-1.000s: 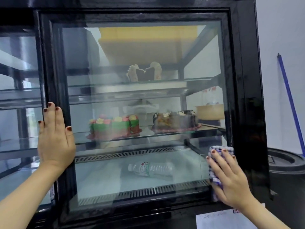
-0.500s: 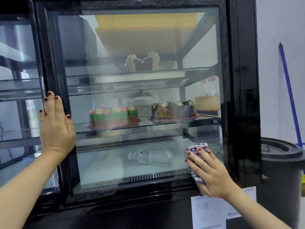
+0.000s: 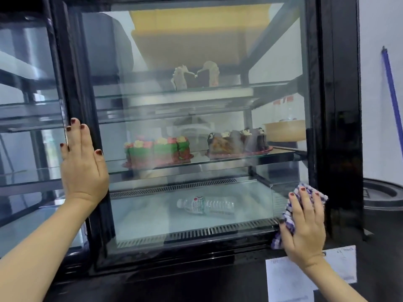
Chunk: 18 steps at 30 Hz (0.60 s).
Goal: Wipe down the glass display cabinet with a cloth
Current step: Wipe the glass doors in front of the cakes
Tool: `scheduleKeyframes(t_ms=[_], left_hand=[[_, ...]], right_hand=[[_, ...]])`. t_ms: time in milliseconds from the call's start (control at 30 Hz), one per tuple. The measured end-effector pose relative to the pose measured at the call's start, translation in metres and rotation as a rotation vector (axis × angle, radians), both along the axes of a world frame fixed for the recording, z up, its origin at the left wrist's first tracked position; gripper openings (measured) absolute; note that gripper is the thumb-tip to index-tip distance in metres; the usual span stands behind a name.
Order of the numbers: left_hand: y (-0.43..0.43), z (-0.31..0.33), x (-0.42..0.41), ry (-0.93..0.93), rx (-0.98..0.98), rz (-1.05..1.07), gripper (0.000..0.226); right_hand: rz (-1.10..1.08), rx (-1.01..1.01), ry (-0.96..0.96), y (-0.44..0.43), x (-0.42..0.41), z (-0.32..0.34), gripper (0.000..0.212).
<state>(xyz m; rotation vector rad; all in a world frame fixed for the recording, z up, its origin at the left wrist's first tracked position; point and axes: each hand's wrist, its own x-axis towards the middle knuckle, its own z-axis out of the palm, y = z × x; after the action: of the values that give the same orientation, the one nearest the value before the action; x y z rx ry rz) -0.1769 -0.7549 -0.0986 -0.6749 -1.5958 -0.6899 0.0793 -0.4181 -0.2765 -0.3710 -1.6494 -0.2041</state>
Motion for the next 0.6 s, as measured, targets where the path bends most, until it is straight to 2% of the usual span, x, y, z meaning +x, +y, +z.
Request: scheduleKeyframes(t_ms=[100,233,333,433,500,600], left_hand=[[0.000,-0.001,-0.001,0.005,-0.004,0.001,0.057],[-0.001,-0.001,0.002,-0.015,-0.006,0.007,0.057],[-0.001,-0.001,0.004,-0.033,0.003,-0.001,0.057],[-0.001,-0.001,0.007,-0.031,0.010,-0.013,0.057],[0.000,-0.001,0.007,-0.027,0.016,-0.024,0.056],[0.000,-0.001,0.007,-0.011,0.026,-0.025,0.056]], right_hand=[[0.014,-0.034,0.115,0.003,-0.004,0.087,0.058],[0.002,-0.003,0.163,0.015,-0.003,0.225,0.057],[0.008,-0.009,0.159,0.020,-0.002,0.276,0.057],[0.015,0.048,0.117,0.027,0.006,0.242,0.055],[0.012,0.054,0.105,0.034,0.014,0.176,0.056],[0.007,-0.127,0.161,0.024,0.020,0.060,0.058]])
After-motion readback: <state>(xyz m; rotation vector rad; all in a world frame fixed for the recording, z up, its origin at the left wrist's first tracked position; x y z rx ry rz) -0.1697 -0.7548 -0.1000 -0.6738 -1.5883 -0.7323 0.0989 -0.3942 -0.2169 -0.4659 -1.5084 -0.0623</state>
